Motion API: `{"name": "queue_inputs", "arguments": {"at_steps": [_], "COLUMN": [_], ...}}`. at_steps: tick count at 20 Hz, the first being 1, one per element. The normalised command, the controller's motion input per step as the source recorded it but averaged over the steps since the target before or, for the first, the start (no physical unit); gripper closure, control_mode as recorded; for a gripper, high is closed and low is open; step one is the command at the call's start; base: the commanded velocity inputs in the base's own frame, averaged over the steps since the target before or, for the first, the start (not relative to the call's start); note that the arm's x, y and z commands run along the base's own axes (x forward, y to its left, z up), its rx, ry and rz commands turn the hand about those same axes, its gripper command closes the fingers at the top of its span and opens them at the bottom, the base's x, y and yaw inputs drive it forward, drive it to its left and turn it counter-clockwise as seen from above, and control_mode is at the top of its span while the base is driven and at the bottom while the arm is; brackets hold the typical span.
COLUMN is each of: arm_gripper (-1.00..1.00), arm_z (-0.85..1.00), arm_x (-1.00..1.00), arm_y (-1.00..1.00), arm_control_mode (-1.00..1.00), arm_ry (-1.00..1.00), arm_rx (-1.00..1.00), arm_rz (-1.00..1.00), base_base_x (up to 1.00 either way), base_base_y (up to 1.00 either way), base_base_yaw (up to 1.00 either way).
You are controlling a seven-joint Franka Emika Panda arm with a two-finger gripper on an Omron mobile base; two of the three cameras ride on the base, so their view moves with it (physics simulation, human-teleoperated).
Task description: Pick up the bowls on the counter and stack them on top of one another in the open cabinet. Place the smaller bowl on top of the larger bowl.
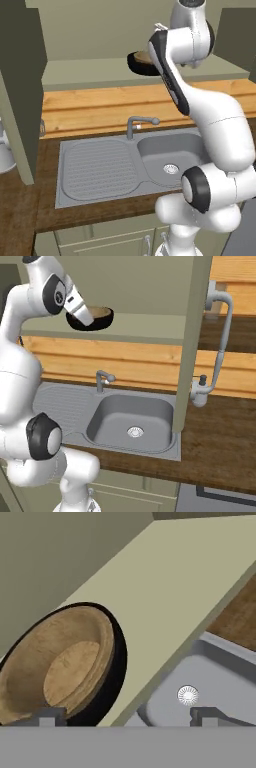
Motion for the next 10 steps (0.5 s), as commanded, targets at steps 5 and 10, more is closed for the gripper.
{"name": "queue_inputs", "arguments": {"at_steps": [5, 10], "arm_gripper": [-1.0, -1.0], "arm_z": [-0.28, -0.31], "arm_x": [-1.0, -0.73], "arm_y": [0.0, 0.0], "arm_control_mode": [-1.0, -1.0], "arm_ry": [-0.17, -0.03], "arm_rx": [0.0, 0.0], "arm_rz": [0.09, 0.17], "base_base_x": [0.0, 0.0], "base_base_y": [0.0, 0.0], "base_base_yaw": [0.0, 0.0]}}
